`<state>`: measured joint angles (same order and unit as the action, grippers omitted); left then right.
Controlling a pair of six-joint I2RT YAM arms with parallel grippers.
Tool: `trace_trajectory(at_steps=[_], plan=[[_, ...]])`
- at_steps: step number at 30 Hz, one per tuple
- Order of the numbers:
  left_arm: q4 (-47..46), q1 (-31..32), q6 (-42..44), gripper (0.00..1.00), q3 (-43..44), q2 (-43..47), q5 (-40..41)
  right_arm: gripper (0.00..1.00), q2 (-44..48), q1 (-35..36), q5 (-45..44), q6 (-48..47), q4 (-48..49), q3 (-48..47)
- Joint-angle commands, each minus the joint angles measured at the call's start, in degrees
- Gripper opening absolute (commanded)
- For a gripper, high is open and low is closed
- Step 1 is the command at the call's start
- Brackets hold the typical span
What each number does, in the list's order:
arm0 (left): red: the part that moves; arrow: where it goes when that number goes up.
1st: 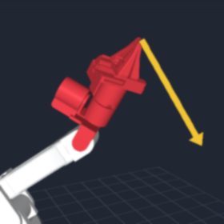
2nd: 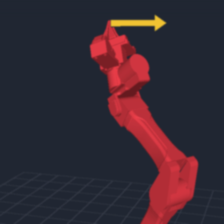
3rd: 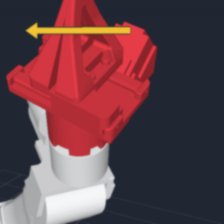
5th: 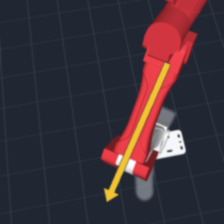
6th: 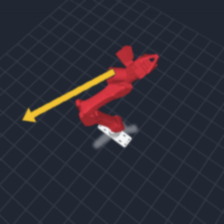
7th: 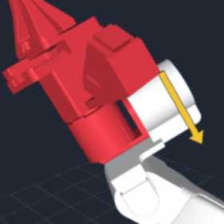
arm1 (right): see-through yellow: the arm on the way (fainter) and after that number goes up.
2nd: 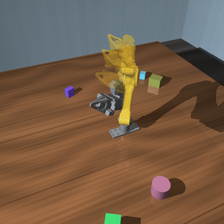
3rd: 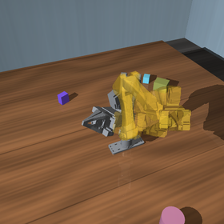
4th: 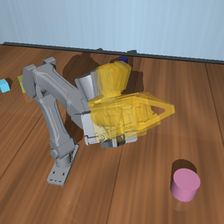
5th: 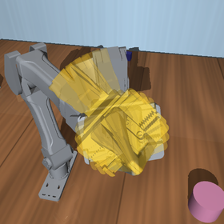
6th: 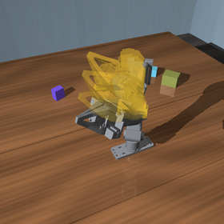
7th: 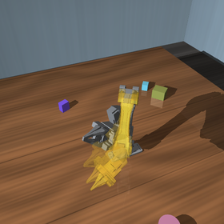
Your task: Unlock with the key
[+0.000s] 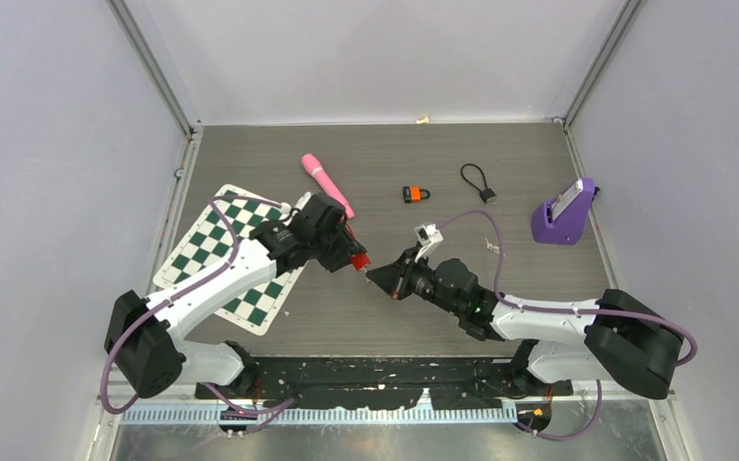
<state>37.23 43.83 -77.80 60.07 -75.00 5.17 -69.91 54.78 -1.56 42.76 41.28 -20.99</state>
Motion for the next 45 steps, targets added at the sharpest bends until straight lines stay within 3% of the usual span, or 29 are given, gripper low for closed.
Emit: trace_trajectory(at_steps=[1,16,22,26,35,45], plan=[[-1.34,1.69,-2.63,0.1,-0.58,3.35,-8.76,0.05,-1.17,-0.13,-7.55,-2.45,8.58,0.08],[-3.71,3.18,-0.24,0.09,-2.31,5.78,-9.7,0.05,0.32,-0.25,-7.45,-5.58,10.08,-0.7],[-2.46,3.1,3.4,0.07,-2.12,6.62,-8.84,0.05,2.84,-4.75,-1.72,-7.09,12.89,1.43],[-0.6,3.1,4.92,0.07,-1.32,6.37,-6.93,0.05,4.44,-6.93,2.79,-7.69,9.66,0.84],[-4.31,3.18,2.82,0.07,-1.71,6.08,-11.29,0.05,-0.16,-7.0,6.02,-6.48,12.3,-1.14],[-9.43,4.37,0.39,0.07,-4.79,8.1,-13.04,0.05,-1.89,-7.81,2.39,-7.13,16.6,-1.51]])
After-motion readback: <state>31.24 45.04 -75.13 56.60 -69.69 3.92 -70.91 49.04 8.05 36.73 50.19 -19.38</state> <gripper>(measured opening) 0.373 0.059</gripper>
